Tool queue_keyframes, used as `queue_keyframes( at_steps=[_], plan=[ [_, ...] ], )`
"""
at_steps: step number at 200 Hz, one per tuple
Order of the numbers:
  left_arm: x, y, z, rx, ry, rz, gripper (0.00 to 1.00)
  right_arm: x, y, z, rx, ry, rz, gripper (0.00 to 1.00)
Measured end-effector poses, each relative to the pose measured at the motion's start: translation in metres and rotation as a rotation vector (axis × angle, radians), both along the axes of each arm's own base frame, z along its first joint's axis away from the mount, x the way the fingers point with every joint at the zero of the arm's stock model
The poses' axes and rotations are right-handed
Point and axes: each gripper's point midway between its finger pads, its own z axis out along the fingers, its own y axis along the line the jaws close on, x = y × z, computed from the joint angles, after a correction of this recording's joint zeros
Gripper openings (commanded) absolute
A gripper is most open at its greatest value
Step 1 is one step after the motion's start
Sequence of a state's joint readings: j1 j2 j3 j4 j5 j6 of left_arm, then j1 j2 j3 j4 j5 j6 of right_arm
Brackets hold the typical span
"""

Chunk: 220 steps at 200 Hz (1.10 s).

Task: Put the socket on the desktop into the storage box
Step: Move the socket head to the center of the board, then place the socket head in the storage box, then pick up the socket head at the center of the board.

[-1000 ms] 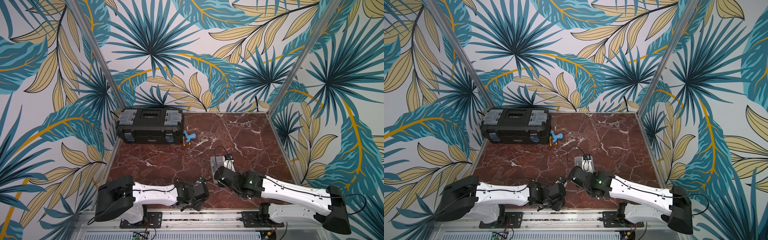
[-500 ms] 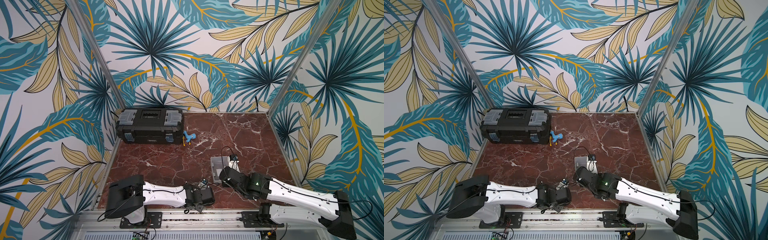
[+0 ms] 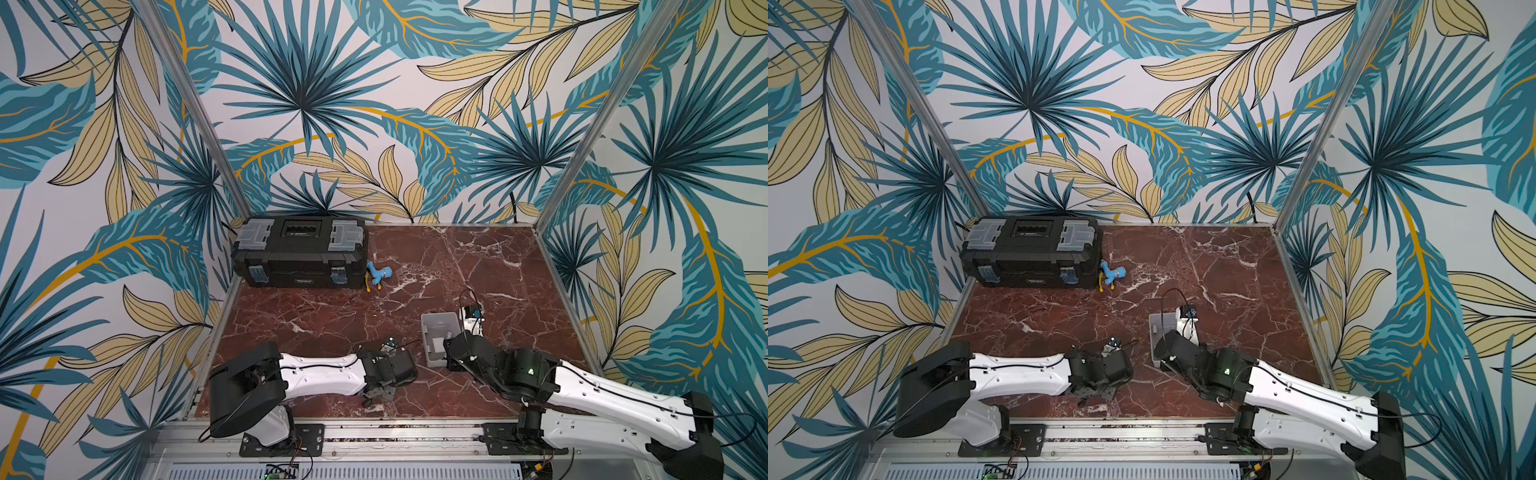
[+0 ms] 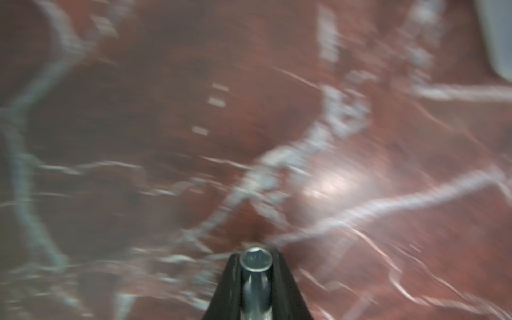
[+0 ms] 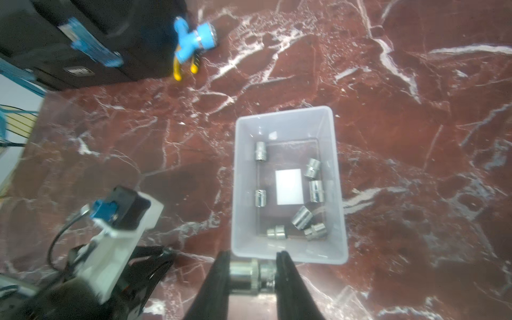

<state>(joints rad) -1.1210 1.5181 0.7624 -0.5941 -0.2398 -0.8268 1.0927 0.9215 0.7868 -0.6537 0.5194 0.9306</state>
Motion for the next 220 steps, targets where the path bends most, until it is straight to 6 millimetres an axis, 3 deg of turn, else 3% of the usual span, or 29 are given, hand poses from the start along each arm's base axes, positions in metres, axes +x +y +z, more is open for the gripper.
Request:
queue_keyframes(
  at_steps=[25, 53, 116, 175, 220],
  plan=[
    [0.029, 0.022, 0.004, -0.04, -0.024, 0.105, 0.0, 0.001, 0.007, 0.012, 0.088, -0.029, 0.025, 0.07],
    [0.045, 0.016, 0.004, -0.122, -0.039, 0.138, 0.0, 0.003, 0.014, 0.017, 0.156, -0.033, 0.046, 0.07],
    [0.053, -0.017, 0.004, -0.289, -0.025, 0.13, 0.0, 0.02, -0.001, -0.005, 0.214, 0.053, -0.017, 0.04],
    [0.058, -0.019, 0.005, -0.357, -0.025, 0.166, 0.0, 0.029, 0.005, -0.017, 0.234, 0.118, -0.018, 0.03],
    [0.044, -0.008, 0.008, -0.413, -0.022, 0.185, 0.0, 0.042, 0.003, -0.028, 0.243, 0.156, -0.043, 0.04]
  ],
)
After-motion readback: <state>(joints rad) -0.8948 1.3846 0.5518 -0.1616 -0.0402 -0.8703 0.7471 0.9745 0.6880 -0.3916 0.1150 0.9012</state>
